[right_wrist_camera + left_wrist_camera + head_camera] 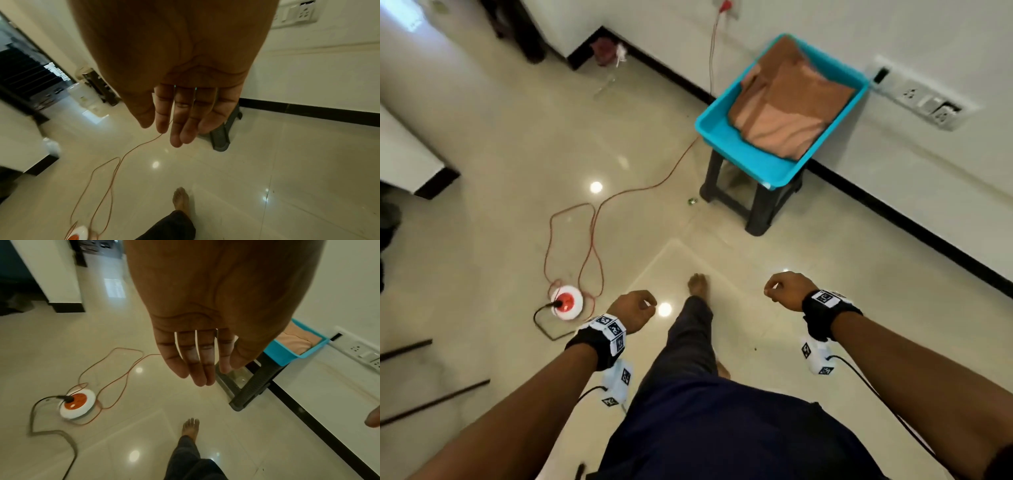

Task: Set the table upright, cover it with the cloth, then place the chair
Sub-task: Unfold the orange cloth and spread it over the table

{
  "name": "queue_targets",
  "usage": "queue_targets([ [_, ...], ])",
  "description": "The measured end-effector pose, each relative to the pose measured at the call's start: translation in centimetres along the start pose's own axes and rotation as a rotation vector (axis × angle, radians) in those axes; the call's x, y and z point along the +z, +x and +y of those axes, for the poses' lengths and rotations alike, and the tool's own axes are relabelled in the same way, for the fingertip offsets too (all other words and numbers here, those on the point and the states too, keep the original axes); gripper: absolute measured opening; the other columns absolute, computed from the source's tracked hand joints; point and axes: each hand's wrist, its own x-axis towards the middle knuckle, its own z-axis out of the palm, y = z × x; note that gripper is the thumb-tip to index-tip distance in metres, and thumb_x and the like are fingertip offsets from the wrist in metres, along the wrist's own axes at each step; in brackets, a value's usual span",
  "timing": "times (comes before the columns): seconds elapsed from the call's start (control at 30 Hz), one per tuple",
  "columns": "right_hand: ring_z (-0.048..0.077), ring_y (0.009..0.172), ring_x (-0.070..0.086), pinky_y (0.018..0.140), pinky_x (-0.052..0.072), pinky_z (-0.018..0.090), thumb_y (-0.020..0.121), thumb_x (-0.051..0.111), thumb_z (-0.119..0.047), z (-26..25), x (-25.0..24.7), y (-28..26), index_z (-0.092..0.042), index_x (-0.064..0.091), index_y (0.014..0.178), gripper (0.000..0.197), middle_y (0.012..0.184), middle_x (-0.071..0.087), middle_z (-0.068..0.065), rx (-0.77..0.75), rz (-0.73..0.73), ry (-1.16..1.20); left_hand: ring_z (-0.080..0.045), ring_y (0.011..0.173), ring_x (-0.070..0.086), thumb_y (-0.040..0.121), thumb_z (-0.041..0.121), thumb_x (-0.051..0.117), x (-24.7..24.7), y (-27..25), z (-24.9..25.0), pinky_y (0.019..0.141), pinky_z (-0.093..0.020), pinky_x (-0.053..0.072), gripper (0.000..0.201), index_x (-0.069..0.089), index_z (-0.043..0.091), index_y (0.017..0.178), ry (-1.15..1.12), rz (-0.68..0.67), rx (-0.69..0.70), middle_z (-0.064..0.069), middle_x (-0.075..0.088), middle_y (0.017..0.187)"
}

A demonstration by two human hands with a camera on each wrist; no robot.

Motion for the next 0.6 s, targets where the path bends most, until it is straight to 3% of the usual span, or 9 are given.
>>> queue_targets([
  [0.3, 0.020, 0.084, 0.067, 0.083, 0.052, 0.031, 0.095, 0.063, -0.032, 0.8, -15.5, 8.5, -0.030, 0.068, 0.089, 0.008, 0.083, 0.072, -0.003, 0.171, 0.143, 0.227, -0.025, 0.097, 0.064, 0.094, 0.027, 0.056, -10.8, 17.7, 11.0, 0.080, -0.028, 0.047, 0.015, 0.065, 0.024, 0.106, 0.197, -0.207, 0.122, -0.001, 0.066, 0.093],
  [0.43, 0.025, 0.093, 0.068, 0.087, 0.055, 0.036, 0.093, 0.064, -0.033, -0.2, -21.8, 13.6, -0.028, 0.071, 0.094, 0.009, 0.094, 0.074, 0.002, 0.184, 0.196, 0.274, -0.023, 0.098, 0.064, 0.093, 0.029, 0.056, -16.2, 24.4, 15.8, 0.084, -0.030, 0.050, 0.017, 0.066, 0.025, 0.107, 0.284, -0.202, 0.147, -0.003, 0.071, 0.099],
  [0.6, 0.028, 0.109, 0.063, 0.090, 0.048, 0.032, 0.092, 0.066, -0.032, -1.3, -27.3, 21.9, -0.020, 0.074, 0.107, 0.021, 0.115, 0.071, 0.005, 0.148, 0.216, 0.225, -0.023, 0.104, 0.061, 0.092, 0.026, 0.058, -21.1, 32.1, 20.9, 0.088, -0.029, 0.046, 0.024, 0.065, 0.020, 0.114, 0.261, -0.102, 0.170, -0.004, 0.067, 0.110],
])
